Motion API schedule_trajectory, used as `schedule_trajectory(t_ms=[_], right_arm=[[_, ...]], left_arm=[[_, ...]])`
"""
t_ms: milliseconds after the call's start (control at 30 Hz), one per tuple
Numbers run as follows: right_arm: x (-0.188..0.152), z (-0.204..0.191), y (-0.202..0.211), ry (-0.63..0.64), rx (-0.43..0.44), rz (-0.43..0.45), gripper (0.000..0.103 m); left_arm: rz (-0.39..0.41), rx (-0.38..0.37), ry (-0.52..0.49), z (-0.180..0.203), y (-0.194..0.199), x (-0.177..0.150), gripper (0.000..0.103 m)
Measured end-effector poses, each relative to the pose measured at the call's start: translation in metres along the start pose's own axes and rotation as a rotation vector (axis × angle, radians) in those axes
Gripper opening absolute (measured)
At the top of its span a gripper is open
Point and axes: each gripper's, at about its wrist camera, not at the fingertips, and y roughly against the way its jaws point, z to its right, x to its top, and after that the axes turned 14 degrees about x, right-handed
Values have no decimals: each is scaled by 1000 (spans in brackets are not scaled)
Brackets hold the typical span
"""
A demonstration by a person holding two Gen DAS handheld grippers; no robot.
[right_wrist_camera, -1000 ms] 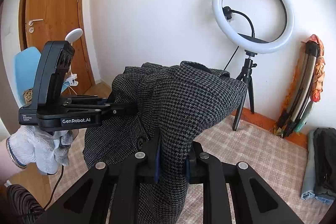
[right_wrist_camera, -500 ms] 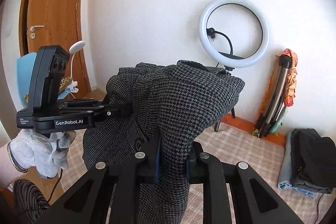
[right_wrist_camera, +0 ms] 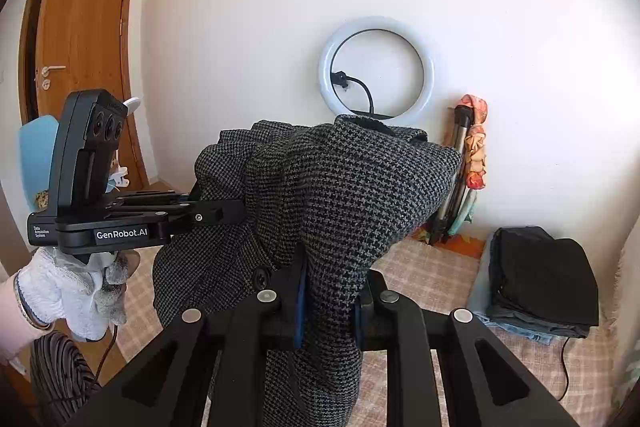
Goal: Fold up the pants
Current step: 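Lift the shorts with both tools and carry them toward the clothes stack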
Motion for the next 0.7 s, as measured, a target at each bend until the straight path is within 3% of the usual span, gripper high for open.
schedule_trajectory(t_ms=[700], right_arm=[[-33,128,114,-112,-223,29,16]], left_arm=[[-31,-213,-72,155,-77,15,21]])
